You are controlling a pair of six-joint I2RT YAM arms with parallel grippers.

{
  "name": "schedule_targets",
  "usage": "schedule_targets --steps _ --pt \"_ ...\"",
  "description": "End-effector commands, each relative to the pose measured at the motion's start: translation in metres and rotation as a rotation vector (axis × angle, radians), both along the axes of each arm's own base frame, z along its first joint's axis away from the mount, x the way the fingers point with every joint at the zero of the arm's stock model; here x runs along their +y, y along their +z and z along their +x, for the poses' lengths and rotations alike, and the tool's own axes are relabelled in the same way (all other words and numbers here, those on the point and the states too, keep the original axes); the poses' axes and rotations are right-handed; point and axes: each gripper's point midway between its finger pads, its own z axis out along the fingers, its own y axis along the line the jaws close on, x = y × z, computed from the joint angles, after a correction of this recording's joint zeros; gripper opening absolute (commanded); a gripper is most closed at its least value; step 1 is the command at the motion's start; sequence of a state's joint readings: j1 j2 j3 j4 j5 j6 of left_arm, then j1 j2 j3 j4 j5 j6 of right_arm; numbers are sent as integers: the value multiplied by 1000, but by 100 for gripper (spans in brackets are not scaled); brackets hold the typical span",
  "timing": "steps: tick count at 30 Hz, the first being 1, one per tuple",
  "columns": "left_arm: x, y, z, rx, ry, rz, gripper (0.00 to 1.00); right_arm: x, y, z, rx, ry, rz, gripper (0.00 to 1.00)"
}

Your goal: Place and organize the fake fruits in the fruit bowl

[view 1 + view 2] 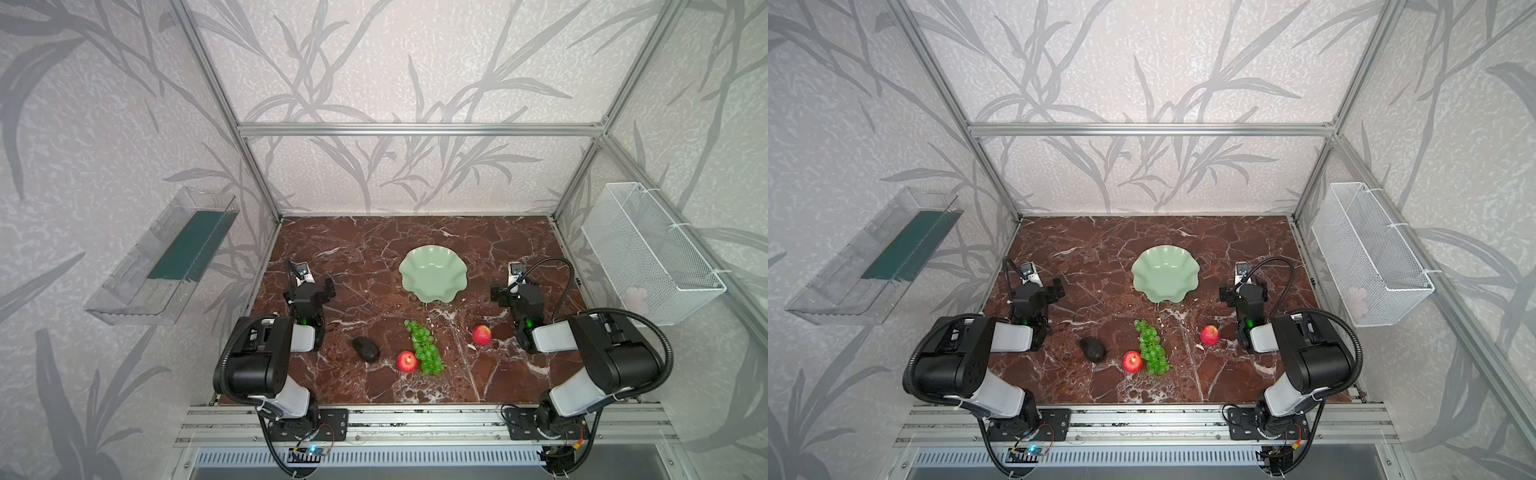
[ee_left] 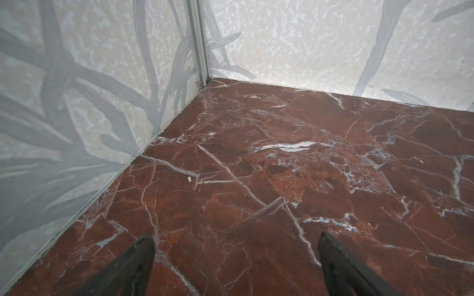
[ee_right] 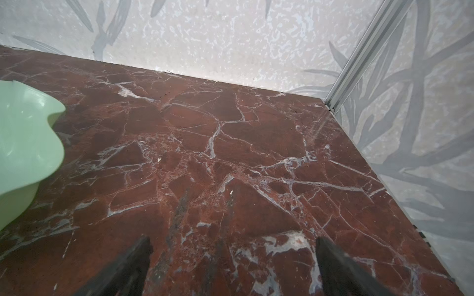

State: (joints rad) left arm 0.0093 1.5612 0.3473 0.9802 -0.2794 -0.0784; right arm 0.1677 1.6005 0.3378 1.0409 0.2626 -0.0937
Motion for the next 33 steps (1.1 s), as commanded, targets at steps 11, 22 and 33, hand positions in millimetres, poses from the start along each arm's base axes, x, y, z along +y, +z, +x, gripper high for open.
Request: schedule_targets --steps 11,22,33 --pt "-7 3 6 -1 -45 24 99 -1 8 5 -26 -18 12 99" --pt "-7 2 6 1 -42 22 99 -1 7 4 -23 -17 12 99" --pt "-7 2 6 -1 -42 21 99 -4 10 3 -35 -34 11 99"
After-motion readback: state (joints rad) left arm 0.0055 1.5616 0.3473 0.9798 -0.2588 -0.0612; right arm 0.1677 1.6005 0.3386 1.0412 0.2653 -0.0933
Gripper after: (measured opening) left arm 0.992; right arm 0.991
